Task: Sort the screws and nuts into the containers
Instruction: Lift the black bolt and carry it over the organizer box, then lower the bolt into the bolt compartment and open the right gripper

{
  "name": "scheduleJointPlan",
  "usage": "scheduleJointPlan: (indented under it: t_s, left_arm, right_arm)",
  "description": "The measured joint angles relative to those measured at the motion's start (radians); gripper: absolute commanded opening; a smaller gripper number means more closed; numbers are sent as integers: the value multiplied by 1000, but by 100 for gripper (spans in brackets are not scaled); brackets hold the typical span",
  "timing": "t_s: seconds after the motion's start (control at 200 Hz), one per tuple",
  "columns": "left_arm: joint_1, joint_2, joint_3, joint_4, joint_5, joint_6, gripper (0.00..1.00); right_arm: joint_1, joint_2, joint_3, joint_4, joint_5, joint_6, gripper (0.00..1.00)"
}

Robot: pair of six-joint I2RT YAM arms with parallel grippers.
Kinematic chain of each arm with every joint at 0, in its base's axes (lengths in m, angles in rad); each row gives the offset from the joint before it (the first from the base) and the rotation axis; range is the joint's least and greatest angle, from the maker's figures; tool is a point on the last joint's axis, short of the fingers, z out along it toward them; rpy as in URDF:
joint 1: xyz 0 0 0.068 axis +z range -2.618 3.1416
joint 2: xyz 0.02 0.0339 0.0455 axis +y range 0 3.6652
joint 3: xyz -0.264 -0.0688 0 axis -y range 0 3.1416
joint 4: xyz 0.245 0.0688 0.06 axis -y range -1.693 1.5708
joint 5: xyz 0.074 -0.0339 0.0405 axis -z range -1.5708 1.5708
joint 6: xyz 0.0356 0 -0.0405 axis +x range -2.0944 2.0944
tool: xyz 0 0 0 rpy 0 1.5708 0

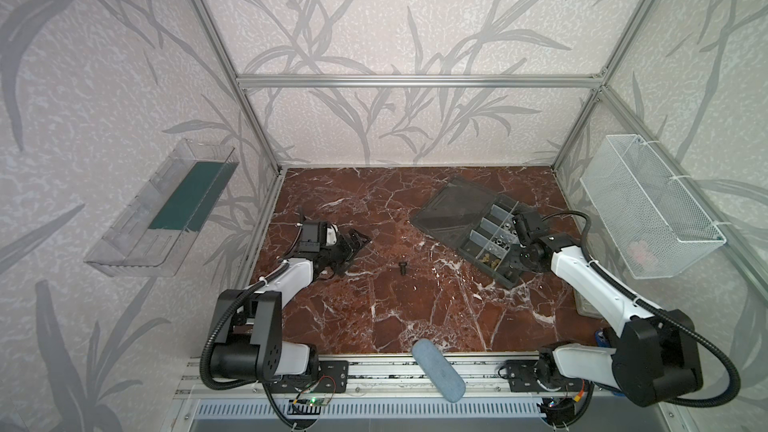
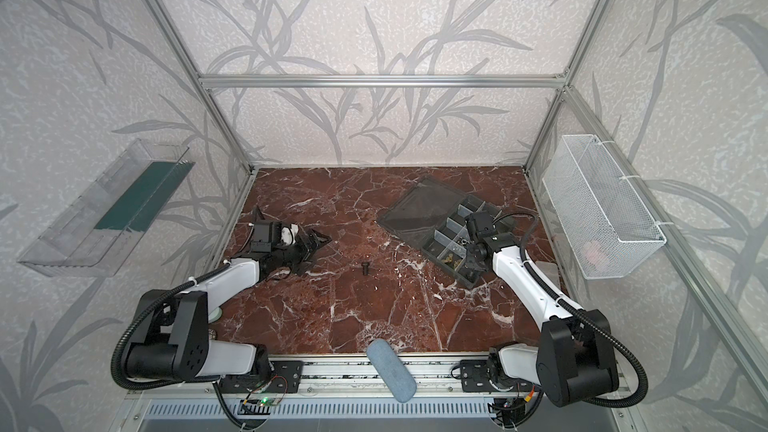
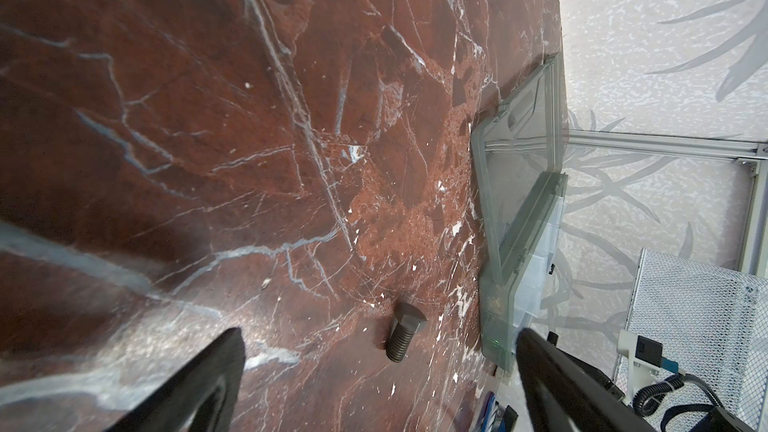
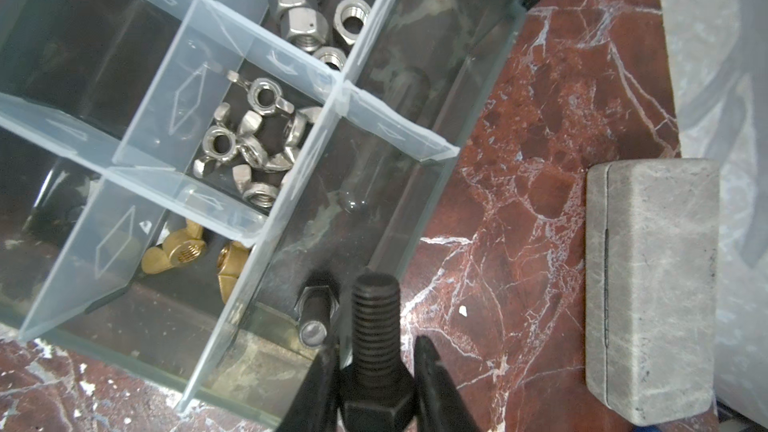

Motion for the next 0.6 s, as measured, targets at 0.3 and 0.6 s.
scheduleJointPlan:
  t_s: [0.3, 0.6]
  left_arm:
    - [0, 0, 0, -1, 0, 0, 100]
    - [0, 0, 0, -2, -1, 0, 99]
  right_arm:
    - [-18, 96, 8, 31, -15, -11, 0]
    - [-20, 171, 83, 43, -44, -27, 0]
